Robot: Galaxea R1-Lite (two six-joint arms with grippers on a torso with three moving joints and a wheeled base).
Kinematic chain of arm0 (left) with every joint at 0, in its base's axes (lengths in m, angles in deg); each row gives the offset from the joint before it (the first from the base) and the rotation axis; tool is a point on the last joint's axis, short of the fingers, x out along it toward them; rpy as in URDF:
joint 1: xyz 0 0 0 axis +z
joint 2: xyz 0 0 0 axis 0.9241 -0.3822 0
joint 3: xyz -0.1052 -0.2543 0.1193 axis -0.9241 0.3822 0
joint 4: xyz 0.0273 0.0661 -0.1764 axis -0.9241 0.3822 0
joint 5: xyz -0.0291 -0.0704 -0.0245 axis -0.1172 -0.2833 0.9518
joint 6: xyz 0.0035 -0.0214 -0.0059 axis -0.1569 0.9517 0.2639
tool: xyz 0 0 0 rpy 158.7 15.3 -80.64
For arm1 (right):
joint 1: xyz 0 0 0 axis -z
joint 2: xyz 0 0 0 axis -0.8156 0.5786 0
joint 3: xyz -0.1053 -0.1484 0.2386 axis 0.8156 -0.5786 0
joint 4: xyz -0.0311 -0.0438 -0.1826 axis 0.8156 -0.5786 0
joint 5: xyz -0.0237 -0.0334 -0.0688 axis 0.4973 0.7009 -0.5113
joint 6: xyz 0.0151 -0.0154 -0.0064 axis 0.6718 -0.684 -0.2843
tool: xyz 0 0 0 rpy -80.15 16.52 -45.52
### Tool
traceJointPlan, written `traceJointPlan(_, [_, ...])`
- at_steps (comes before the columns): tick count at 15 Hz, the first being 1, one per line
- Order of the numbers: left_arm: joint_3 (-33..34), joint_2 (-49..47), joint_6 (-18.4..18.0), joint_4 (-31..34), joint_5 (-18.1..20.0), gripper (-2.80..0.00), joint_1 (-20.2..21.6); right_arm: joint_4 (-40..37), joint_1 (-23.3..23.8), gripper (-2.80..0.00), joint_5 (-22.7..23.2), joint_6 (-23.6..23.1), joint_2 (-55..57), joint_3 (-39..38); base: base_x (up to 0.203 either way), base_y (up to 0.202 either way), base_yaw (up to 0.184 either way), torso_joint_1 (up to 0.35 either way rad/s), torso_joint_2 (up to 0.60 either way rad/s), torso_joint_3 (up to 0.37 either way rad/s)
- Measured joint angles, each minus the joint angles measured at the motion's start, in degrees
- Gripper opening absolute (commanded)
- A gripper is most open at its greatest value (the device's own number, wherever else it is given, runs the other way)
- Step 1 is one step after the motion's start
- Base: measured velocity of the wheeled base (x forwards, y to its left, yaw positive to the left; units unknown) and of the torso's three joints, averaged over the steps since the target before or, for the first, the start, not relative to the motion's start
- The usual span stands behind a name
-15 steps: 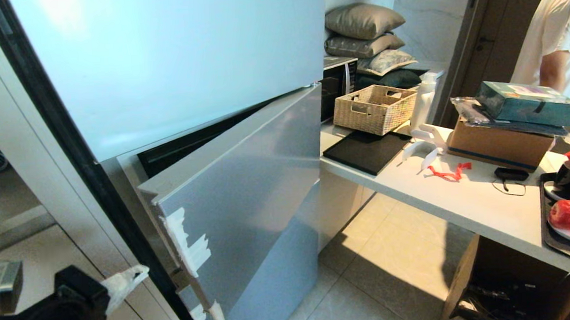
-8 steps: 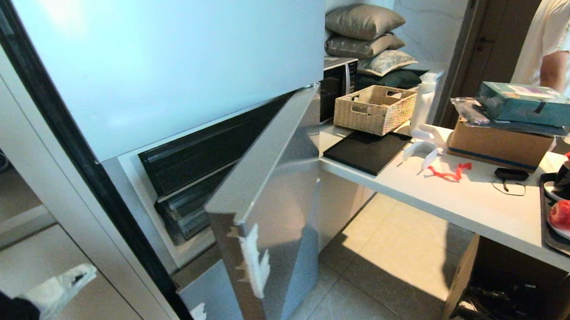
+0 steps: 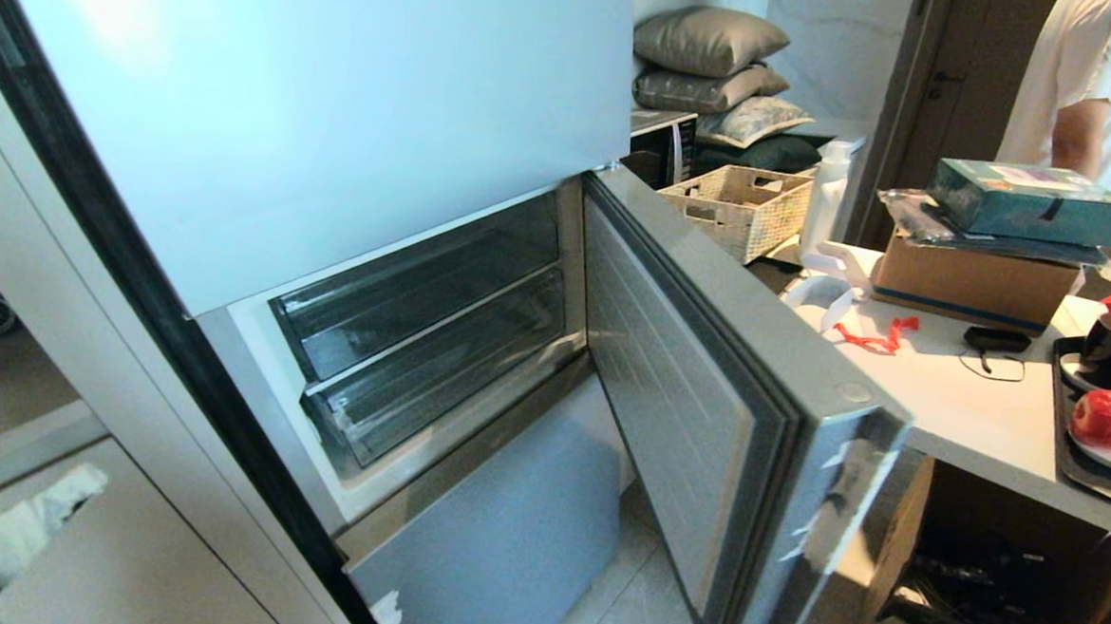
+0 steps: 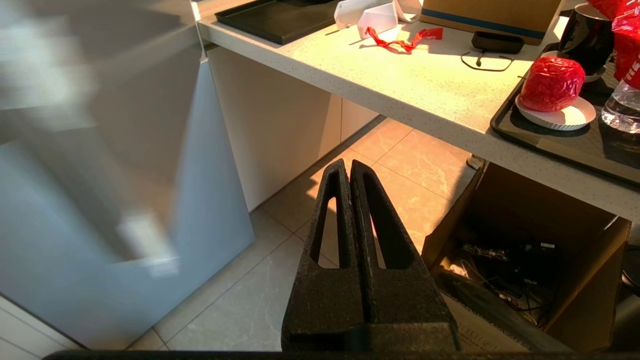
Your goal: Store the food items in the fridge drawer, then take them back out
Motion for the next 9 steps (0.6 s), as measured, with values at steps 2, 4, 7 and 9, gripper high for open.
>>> traceJointPlan(2, [0.78, 7.05, -15.54, 5.37, 0.23, -2.8, 0.81, 0.02, 0.0, -2.8, 0.05, -0.01, 0.0, 0.0, 0.0, 0.0, 0.0, 0.0, 0.0, 0.0])
traceJointPlan(4, [2.72, 12.64, -23.59, 8.81, 0.41, -2.8, 5.39, 0.01, 0.0, -2.8, 0.02, -0.03, 0.0, 0.0, 0.0, 0.0, 0.0, 0.0, 0.0, 0.0])
traceJointPlan(7, [9.6, 22.06, -28.38, 10.96, 1.13, -2.8, 18.39, 0.01, 0.0, -2.8, 0.04, -0.02, 0.0, 0.0, 0.0, 0.0, 0.0, 0.0, 0.0, 0.0])
traceJointPlan(9, [17.97, 28.07, -31.38, 13.18, 4.4, -2.8, 21.89, 0.01, 0.0, -2.8, 0.03, -0.09, 0.0, 0.0, 0.0, 0.0, 0.0, 0.0, 0.0, 0.0])
